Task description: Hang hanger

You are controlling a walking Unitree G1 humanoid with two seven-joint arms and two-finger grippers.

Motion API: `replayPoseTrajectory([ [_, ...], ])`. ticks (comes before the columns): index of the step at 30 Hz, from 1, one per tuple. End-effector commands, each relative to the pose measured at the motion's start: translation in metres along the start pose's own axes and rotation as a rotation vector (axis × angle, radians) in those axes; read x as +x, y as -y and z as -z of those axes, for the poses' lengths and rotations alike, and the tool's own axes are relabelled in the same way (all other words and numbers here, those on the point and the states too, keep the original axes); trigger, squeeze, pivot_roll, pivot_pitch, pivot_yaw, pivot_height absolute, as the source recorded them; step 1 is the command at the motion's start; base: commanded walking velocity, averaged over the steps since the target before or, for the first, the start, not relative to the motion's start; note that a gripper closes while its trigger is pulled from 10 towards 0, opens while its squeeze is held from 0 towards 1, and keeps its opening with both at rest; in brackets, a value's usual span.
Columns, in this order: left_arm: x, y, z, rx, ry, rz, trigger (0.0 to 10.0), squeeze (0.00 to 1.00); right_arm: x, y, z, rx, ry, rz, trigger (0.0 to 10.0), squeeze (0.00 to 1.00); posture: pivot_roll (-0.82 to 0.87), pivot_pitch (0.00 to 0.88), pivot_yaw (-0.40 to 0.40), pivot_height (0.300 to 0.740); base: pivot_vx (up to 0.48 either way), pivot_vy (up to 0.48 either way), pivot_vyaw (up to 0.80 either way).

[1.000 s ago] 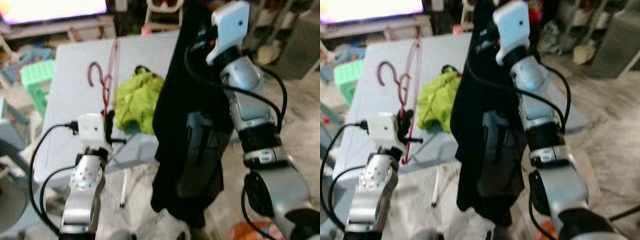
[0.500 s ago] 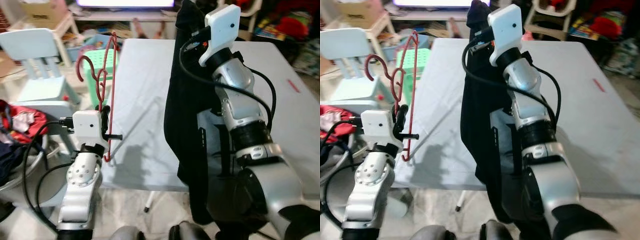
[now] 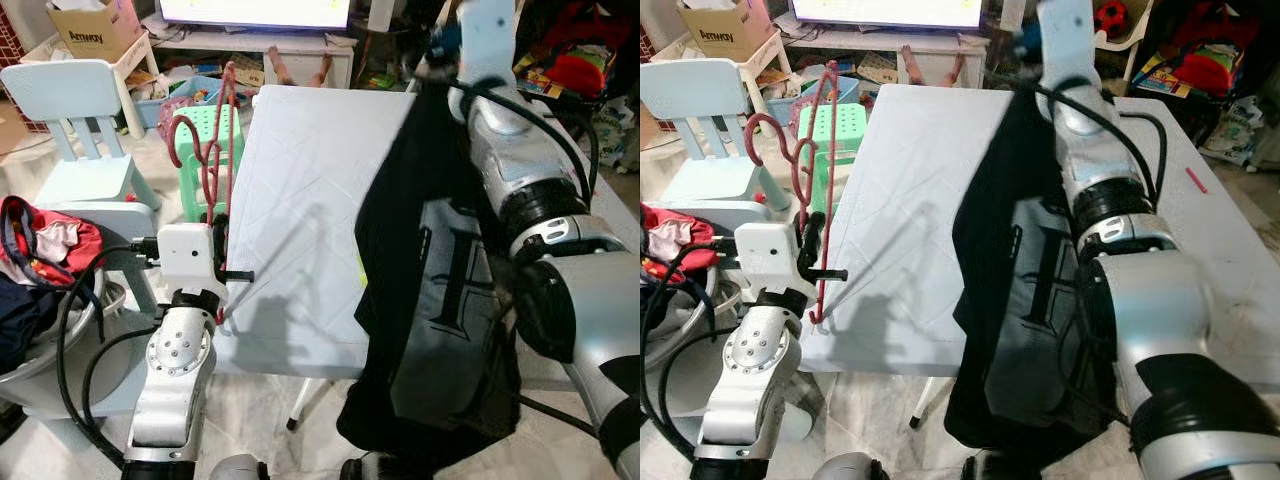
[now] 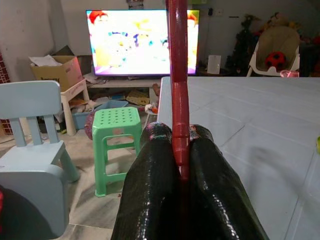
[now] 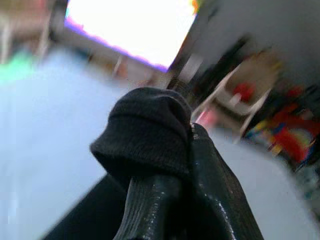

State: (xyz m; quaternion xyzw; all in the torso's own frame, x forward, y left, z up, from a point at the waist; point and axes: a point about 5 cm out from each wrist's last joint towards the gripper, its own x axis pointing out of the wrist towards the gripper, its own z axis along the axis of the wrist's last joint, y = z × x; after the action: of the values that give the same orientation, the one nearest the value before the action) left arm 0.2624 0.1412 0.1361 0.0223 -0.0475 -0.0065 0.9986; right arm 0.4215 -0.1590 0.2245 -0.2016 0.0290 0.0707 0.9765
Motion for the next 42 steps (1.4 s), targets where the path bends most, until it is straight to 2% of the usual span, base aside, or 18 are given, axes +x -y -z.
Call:
replayPoseTrajectory([
  [1, -0.005, 0.002, 0.021, 0.007, -0.110, 0.014, 10.0, 0.00, -0.001, -0.010, 0.014, -0.034, -0.057, -0.074, 10.0, 0.00, 0.06, 0.006, -0.052, 0.740, 0.000, 0.000, 0.00],
  [2, -0.005, 0.002, 0.021, 0.007, -0.110, 0.014, 10.0, 0.00, -0.001, -0.010, 0.014, -0.034, -0.057, -0.074, 10.0, 0.00, 0.06, 0.006, -0.052, 0.740, 0.000, 0.000, 0.00],
  [3, -0.004, 0.002, 0.020, 0.006, -0.109, 0.016, 10.0, 0.00, -0.002, -0.014, 0.019, -0.080, -0.066, -0.109, 10.0, 0.00, 0.06, 0.007, -0.049, 0.740, 0.000, 0.000, 0.00],
  [4, -0.004, 0.003, 0.020, 0.012, -0.107, 0.026, 10.0, 0.00, -0.005, -0.027, 0.031, -0.149, -0.079, -0.215, 10.0, 0.00, 0.05, 0.006, -0.046, 0.740, 0.000, 0.000, 0.00],
  [7, -0.004, 0.004, 0.021, 0.019, -0.109, 0.033, 10.0, 0.00, -0.009, -0.036, 0.042, -0.221, -0.083, -0.300, 10.0, 0.00, 0.05, 0.006, -0.044, 0.740, 0.000, 0.000, 0.00],
  [10, -0.003, 0.004, 0.021, 0.017, -0.110, 0.038, 10.0, 0.00, -0.012, -0.044, 0.050, -0.256, -0.090, -0.380, 10.0, 0.00, 0.05, 0.006, -0.043, 0.740, 0.000, 0.000, 0.00],
  [11, -0.003, 0.005, 0.020, 0.015, -0.110, 0.041, 10.0, 0.00, -0.016, -0.050, 0.055, -0.290, -0.095, -0.466, 10.0, 0.00, 0.05, 0.008, -0.043, 0.740, 0.000, 0.000, 0.00],
  [13, -0.003, 0.005, 0.020, 0.013, -0.110, 0.043, 10.0, 0.00, -0.019, -0.052, 0.059, -0.283, -0.106, -0.521, 10.0, 0.00, 0.05, 0.008, -0.043, 0.740, 0.000, 0.000, 0.00],
  [14, -0.004, 0.005, 0.020, 0.011, -0.112, 0.045, 10.0, 0.00, -0.019, -0.050, 0.059, -0.261, -0.103, -0.524, 10.0, 0.84, 0.05, 0.010, -0.043, 0.740, 0.000, 0.000, 0.00],
  [15, -0.004, 0.005, 0.020, 0.010, -0.113, 0.046, 10.0, 0.00, -0.019, -0.048, 0.058, -0.263, -0.096, -0.515, 10.0, 0.84, 0.05, 0.010, -0.043, 0.740, 0.000, 0.000, 0.00],
  [16, -0.005, 0.005, 0.022, 0.010, -0.117, 0.049, 10.0, 0.00, -0.020, -0.047, 0.052, -0.310, -0.025, -0.527, 10.0, 1.00, 0.05, 0.010, -0.043, 0.740, 0.000, 0.000, 0.00],
  [17, -0.006, 0.005, 0.022, 0.009, -0.121, 0.051, 10.0, 0.00, -0.021, -0.047, 0.049, -0.337, 0.005, -0.538, 10.0, 1.00, 0.05, 0.010, -0.043, 0.740, 0.000, 0.000, 0.00],
  [19, -0.007, 0.006, 0.022, 0.004, -0.126, 0.059, 10.0, 0.00, -0.031, -0.053, 0.037, -0.403, 0.156, -0.691, 10.0, 1.00, 0.05, 0.013, -0.035, 0.740, 0.000, 0.000, 0.00],
  [22, -0.007, 0.007, 0.021, -0.003, -0.124, 0.070, 10.0, 0.00, -0.039, -0.056, 0.030, -0.450, 0.246, -0.773, 10.0, 1.00, 0.05, 0.014, -0.033, 0.740, 0.000, 0.000, 0.00],
  [25, -0.007, 0.010, 0.021, -0.005, -0.128, 0.086, 10.0, 0.00, -0.039, -0.043, 0.021, -0.564, 0.304, -0.665, 10.0, 1.00, 0.04, 0.018, -0.027, 0.740, 0.000, 0.000, 0.00],
  [27, -0.007, 0.010, 0.022, -0.005, -0.131, 0.089, 10.0, 0.00, -0.038, -0.036, 0.017, -0.546, 0.317, -0.613, 10.0, 1.00, 0.04, 0.018, -0.027, 0.740, 0.000, 0.000, 0.00],
  [33, -0.007, 0.011, 0.023, -0.007, -0.138, 0.104, 10.0, 0.00, -0.038, -0.014, 0.023, -0.532, 0.240, -0.550, 10.0, 1.00, 0.03, 0.024, -0.022, 0.740, 0.000, 0.000, 0.00],
  [42, -0.010, 0.014, 0.026, -0.021, -0.160, 0.128, 10.0, 0.00, -0.060, 0.004, 0.041, -0.617, 0.109, -0.743, 10.0, 1.00, 0.03, 0.026, -0.022, 0.740, 0.000, 0.000, 0.00],
])
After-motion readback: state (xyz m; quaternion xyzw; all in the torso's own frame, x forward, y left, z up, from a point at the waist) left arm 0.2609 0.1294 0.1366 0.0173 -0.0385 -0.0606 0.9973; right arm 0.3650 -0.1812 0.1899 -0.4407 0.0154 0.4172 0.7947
